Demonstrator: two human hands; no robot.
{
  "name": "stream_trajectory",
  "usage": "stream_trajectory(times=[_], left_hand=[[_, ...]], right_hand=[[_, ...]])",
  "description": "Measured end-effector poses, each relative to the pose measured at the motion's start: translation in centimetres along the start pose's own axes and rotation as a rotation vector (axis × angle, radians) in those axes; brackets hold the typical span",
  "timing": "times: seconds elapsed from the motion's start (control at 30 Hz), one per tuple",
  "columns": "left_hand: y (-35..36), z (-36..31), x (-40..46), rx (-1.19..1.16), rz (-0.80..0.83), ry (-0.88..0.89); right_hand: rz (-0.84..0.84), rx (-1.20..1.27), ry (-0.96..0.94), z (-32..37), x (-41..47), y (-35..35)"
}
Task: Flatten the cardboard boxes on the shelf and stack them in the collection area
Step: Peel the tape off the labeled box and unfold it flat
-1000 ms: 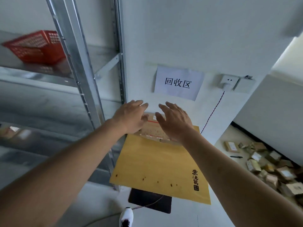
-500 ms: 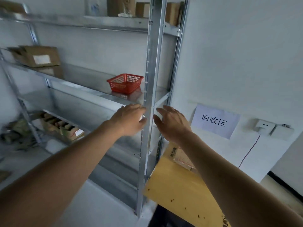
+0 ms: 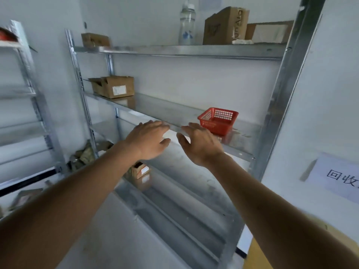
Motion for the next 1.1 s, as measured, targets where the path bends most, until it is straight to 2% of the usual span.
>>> stream_trajectory(times=[0.27, 0.63, 0.8, 1.1], left_hand=[[2.3, 15.1, 5.4, 0.06, 0.013, -0.1], [10.0, 35.5, 16.2, 0.11, -0.031, -0.276], [13.4, 44.4, 19.7, 0.135, -0.02, -0.306], [20.3, 61.4, 26.9, 0.117, 0.0, -0.27]], right_hand=[[0.039, 0.066, -0.11, 7.1, 11.1, 11.3], [0.104, 0.144, -0.245, 11.7, 29.4, 29.0], [0.164, 0.166, -0.294, 14.7, 35.8, 37.3], [0.151, 0.119, -0.255, 20.2, 48.1, 52.2]])
Point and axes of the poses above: each hand's wrist, its own x-axis towards the middle knuckle, its own y-axis out of the palm, z = x × y, the point moved 10 cm from there along x, towards the middle knuckle, and after that the axes turned 15 degrees about -z, right-handed, at the moved point
